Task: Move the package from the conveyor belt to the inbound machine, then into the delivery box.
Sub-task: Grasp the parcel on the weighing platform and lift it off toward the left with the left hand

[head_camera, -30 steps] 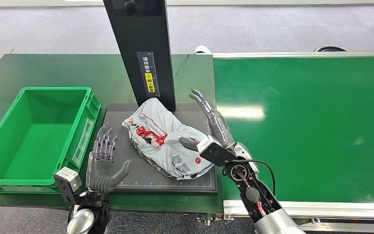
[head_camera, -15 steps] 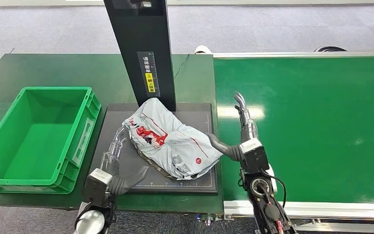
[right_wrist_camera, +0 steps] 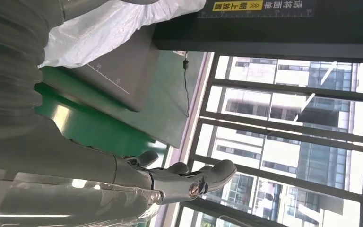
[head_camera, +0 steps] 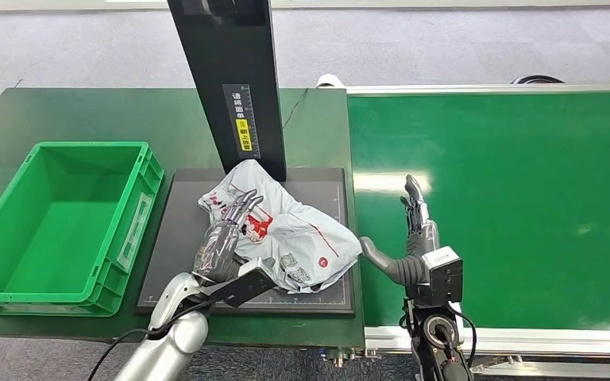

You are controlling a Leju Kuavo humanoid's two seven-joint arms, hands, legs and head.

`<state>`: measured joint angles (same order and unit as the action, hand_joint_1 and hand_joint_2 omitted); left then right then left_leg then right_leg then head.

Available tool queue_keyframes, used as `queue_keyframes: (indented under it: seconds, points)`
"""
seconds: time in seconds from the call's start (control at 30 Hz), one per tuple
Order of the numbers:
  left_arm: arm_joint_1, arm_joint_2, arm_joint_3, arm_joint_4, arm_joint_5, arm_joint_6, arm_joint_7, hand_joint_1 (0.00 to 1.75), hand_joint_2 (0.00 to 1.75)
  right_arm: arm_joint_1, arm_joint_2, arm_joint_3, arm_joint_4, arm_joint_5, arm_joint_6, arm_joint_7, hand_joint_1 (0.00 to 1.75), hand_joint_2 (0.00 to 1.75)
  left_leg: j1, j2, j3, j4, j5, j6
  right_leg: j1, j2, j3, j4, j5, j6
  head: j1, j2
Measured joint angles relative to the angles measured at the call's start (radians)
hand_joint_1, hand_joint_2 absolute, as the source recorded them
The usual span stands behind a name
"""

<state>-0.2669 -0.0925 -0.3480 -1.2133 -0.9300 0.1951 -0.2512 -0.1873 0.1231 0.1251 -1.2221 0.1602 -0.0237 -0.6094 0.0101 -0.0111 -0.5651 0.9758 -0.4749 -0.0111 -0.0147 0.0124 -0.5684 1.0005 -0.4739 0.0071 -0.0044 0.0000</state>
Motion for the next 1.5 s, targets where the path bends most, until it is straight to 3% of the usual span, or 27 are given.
queue_keyframes:
  seconds: [0.13,0.4,0.6,0.73,0.77,1.5]
  points:
    - [-0.042,0.001,-0.016,0.051,-0.067,-0.007,0.050,0.00,1.75,0.002,0.005,-0.011,-0.004,0.007,0.004,0.004,0.00,1.75,0.000,-0.001,-0.001,0.000,0.000,0.000,0.000,0.000,-0.001,0.000,0.000,0.000,0.000,0.000]
    - [-0.248,0.013,-0.022,0.303,-0.284,-0.017,0.359,0.00,1.75,0.032,0.019,-0.040,-0.022,0.038,0.008,0.022,0.00,1.75,0.000,0.000,0.000,0.000,0.001,0.000,0.000,0.000,0.000,0.000,0.001,-0.001,0.000,0.000]
    - [-0.339,0.020,0.014,0.425,-0.306,-0.062,0.434,0.05,1.75,0.057,0.026,-0.062,-0.037,0.052,-0.002,0.037,0.00,1.75,0.000,0.000,0.000,0.000,0.000,0.000,0.000,0.000,0.000,0.000,0.001,-0.001,0.000,0.000]
    - [-0.378,0.019,0.017,0.488,-0.332,-0.099,0.471,1.64,1.75,0.060,0.029,-0.074,-0.037,0.055,-0.005,0.039,0.00,1.75,0.000,0.001,0.001,0.000,0.000,0.000,0.000,0.001,0.002,0.000,0.001,-0.001,0.000,0.000]
    - [-0.384,0.019,0.021,0.498,-0.332,-0.101,0.469,1.69,1.75,0.061,0.029,-0.076,-0.037,0.055,-0.007,0.040,0.00,1.75,0.000,0.001,0.002,0.000,0.000,0.000,0.000,0.001,0.002,0.000,0.001,-0.001,0.000,0.000]
    - [-0.411,0.022,0.053,0.545,-0.332,-0.108,0.463,1.69,1.75,0.071,0.033,-0.100,-0.038,0.061,-0.010,0.043,0.00,1.75,0.000,0.000,0.006,0.000,0.001,0.000,0.000,0.001,0.006,0.000,0.001,-0.001,0.000,0.000]
